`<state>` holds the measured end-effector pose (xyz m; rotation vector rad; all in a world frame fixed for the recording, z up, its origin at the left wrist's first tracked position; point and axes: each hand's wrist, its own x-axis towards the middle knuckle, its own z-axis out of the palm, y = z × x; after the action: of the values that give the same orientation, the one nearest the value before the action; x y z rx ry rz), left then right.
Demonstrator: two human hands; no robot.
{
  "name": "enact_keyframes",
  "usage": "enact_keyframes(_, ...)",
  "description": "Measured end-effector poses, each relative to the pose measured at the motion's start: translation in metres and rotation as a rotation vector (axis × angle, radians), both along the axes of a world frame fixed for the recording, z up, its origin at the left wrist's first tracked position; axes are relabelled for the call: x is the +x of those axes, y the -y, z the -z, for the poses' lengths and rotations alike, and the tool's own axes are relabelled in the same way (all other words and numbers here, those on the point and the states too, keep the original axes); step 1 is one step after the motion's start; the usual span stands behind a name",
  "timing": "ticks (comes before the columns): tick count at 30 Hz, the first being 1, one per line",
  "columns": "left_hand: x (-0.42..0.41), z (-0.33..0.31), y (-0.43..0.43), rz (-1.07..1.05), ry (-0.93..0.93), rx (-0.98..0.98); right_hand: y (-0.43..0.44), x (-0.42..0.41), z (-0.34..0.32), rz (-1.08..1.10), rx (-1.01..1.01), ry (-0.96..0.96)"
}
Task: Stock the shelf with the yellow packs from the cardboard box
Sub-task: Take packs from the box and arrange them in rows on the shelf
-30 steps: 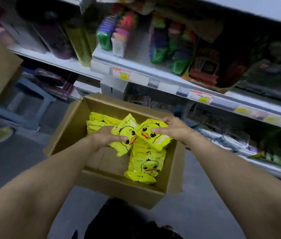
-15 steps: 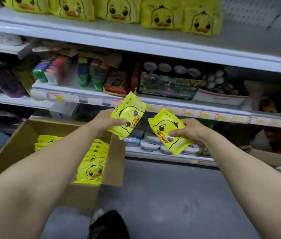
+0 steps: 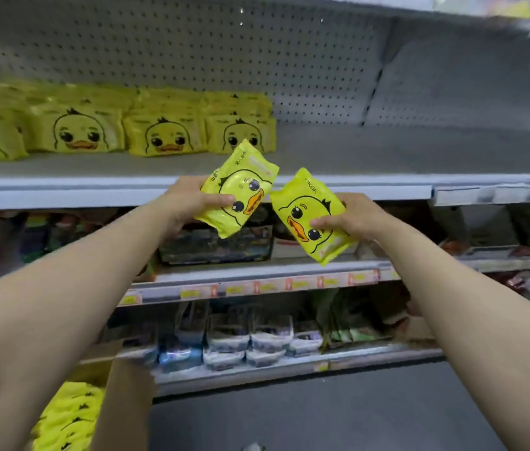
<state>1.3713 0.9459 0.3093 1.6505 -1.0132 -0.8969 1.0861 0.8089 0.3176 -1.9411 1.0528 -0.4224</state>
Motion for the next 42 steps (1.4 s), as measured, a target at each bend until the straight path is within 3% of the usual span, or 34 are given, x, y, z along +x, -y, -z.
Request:
enact_keyframes(7,-0.002,-0.039,0.122,-0.003,-0.004,0.034,0.110,-0.007,-0.052,0.043,-0.052,-0.098)
enact_keyframes(10,0.000,-0.052,0.153,0.086,0.153,0.000,0.145,-0.009,-0.061,0.047,-0.077,-0.160)
enact_keyframes(13,0.001,-0.061,0.171,0.131,0.272,0.001,0.172,-0.011,-0.063,0.016,-0.128,-0.224)
enact_keyframes(22,0.000,-0.075,0.191,0.115,0.340,-0.016,0.231,0.001,-0.087,-0.230,-0.338,-0.621)
enact_keyframes(25,-0.003,-0.081,0.191,0.109,0.339,-0.022,0.246,0.007,-0.088,-0.291,-0.358,-0.658)
enact_keyframes(29,-0.015,-0.084,0.199,0.078,0.342,0.028,0.260,0.011,-0.086,-0.365,-0.306,-0.549)
enact_keyframes(34,-0.043,-0.087,0.214,0.057,0.383,0.017,0.256,0.024,-0.099,-0.497,-0.219,0.157)
enact_keyframes(39,-0.067,-0.084,0.223,-0.019,0.457,-0.007,0.261,0.024,-0.098,-0.494,-0.238,0.228)
enact_keyframes(42,-0.079,-0.076,0.218,-0.103,0.342,-0.146,0.272,0.015,-0.093,-0.481,-0.196,0.269)
